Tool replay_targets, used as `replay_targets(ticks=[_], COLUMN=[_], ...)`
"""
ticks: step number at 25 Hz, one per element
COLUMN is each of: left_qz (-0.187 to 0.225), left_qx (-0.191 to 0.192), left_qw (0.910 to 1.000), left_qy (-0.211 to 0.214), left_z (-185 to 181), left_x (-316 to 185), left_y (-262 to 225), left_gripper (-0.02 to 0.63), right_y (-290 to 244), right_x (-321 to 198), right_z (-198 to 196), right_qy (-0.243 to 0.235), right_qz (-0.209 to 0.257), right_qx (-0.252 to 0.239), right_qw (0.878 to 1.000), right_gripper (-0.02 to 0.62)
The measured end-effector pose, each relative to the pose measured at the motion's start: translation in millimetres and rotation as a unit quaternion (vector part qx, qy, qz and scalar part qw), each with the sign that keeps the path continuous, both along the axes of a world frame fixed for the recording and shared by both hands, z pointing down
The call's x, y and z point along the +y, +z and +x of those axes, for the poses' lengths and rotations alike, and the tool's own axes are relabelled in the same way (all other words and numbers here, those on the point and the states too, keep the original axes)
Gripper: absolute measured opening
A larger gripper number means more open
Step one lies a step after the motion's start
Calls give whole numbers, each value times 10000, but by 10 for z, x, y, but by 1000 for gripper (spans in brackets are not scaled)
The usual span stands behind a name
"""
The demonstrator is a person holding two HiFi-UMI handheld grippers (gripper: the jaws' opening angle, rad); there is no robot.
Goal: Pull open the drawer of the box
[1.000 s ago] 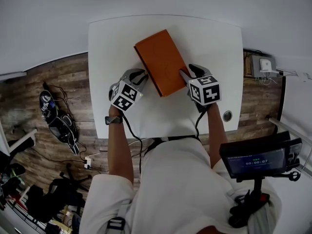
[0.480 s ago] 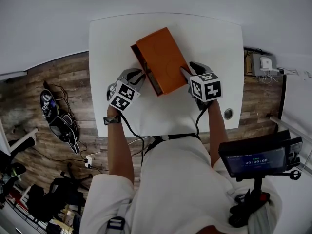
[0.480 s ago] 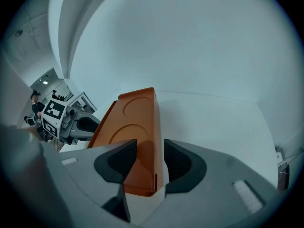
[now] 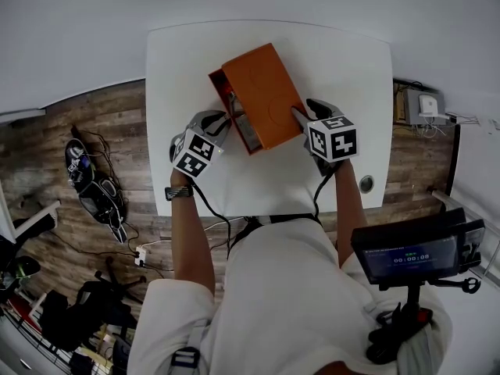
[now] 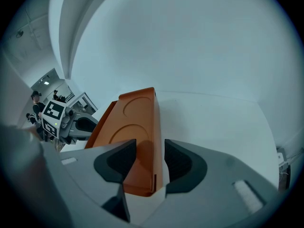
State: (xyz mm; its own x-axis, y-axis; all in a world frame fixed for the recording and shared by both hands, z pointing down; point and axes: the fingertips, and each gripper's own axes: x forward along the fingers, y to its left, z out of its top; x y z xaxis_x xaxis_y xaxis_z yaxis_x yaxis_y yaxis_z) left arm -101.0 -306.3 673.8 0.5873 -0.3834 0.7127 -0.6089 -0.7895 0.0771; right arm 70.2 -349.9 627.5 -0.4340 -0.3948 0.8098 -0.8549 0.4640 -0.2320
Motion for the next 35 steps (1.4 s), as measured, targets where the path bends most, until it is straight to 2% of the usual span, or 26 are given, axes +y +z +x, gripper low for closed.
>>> replay_targets(ticks=[22,35], left_qz=[-124,-179], left_qx=[-368,-440], left_qw=[9987,9975], left_qy=[-333,-530], left_z=[-378,-545], left_x=[157,219], left_y=[68,123], left_gripper=[74,74], right_y=[-3,28], right_x=[-44,-68], right_z=[3,10], right_qy=[-50,-43], right_qz=[104,110], right_qx=[79,120], right_qw=[9999,9999], right_gripper=[195,195])
